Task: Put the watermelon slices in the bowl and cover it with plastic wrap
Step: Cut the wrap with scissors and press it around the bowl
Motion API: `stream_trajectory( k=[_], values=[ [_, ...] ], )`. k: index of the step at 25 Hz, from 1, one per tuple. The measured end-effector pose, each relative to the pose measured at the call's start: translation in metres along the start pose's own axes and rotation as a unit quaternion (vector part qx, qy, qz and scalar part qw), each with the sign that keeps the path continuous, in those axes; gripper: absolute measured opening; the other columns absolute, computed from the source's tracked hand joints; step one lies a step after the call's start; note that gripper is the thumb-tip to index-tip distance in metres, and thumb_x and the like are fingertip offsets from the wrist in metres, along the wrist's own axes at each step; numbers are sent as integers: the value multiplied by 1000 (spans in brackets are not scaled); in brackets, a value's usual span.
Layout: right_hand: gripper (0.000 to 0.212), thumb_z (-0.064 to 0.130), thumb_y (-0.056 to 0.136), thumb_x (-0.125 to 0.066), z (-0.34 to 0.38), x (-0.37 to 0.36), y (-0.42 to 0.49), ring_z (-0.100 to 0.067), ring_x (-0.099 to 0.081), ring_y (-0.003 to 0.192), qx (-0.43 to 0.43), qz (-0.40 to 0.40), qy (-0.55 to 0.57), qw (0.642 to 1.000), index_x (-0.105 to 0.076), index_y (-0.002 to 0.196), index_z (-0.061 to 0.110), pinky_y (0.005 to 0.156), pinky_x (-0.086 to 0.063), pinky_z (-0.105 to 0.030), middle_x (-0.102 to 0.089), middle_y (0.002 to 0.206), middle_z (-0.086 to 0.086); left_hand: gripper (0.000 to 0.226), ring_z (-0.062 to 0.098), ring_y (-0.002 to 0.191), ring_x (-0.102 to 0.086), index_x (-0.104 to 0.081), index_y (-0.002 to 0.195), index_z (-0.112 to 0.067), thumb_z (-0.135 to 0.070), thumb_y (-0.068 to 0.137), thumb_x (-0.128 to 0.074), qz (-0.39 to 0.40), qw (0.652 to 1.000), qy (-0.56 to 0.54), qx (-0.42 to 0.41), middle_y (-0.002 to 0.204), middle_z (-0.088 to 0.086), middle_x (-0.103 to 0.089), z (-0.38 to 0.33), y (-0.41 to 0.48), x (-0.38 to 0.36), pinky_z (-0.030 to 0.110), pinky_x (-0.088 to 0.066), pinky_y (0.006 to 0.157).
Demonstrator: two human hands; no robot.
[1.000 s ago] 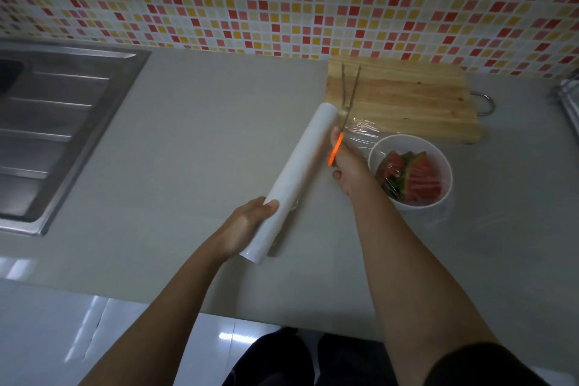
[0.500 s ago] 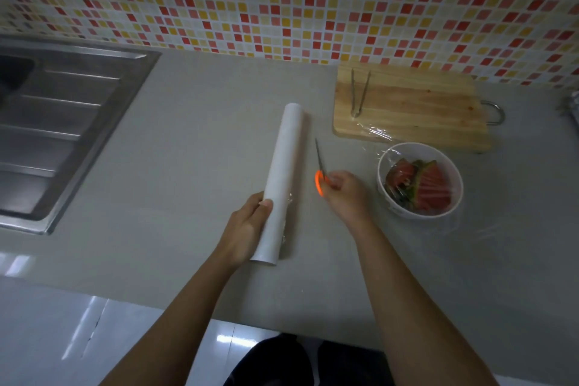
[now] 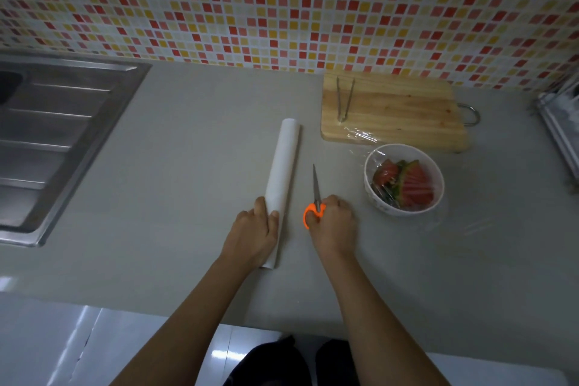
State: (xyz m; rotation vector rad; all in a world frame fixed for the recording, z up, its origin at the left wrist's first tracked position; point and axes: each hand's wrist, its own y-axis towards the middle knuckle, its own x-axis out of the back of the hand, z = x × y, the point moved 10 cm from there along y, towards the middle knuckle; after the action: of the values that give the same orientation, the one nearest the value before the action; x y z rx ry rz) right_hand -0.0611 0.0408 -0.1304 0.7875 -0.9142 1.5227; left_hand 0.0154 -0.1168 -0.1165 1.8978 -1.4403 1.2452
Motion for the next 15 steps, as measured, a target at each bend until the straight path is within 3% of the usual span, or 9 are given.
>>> stream_trajectory(
  k=[2,5,7,9,12,14,15],
  values=[
    [26,25,84,-53,1,1,-2,-35,-55,101,4,-1,3,1000,-54,100,4,78,-43,-38,-60,107,-18,35,41,93,-60,-42,121,0,-27,101,-31,1,999,-14,31,100,25,-62,2,-1,0,40,-39,77],
    [31,22,82,-56,5,15,-10,-35,-55,101,23,-19,60,998,-54,108,4,80,-41,-37,-60,109,-18,46,36,110,-54,-31,136,4,-26,103,-20,51,996,36,65,135,29,-42,8,-2,-10,41,-41,90],
    [33,20,81,-61,10,46,-14,-31,-58,92,59,-77,144,985,-57,110,5,78,-41,-35,-61,101,-16,63,38,121,-47,-13,147,3,-38,102,-24,67,992,53,92,145,26,-34,9,-4,-8,42,-37,101],
    [26,22,81,-62,6,97,-13,-23,-55,74,107,-178,212,955,-60,101,6,71,-40,-31,-59,81,-10,79,39,123,-44,-7,150,1,-51,97,-32,27,997,32,72,140,25,-39,-3,-4,8,43,-35,102],
    [23,29,86,-52,-35,168,9,-12,-48,71,109,-284,273,913,-58,97,10,68,-37,-21,-55,78,-2,72,36,115,-47,-35,141,-1,-53,92,-28,-96,993,-62,-41,124,21,-51,-48,2,34,39,-35,96],
    [31,34,89,-47,-79,187,47,-18,-56,85,34,-274,290,916,-56,105,9,73,-37,-20,-61,95,-9,50,33,101,-55,-59,111,-4,-42,95,-32,-107,974,-192,-43,102,17,-61,-76,14,25,34,-37,87],
    [34,35,91,-45,-97,183,69,-22,-57,95,-8,-231,281,931,-54,110,8,76,-36,-22,-61,105,-12,45,32,94,-58,-62,97,-4,-38,98,-33,-77,965,-252,-16,93,15,-62,-87,22,8,35,-39,84]
  ],
)
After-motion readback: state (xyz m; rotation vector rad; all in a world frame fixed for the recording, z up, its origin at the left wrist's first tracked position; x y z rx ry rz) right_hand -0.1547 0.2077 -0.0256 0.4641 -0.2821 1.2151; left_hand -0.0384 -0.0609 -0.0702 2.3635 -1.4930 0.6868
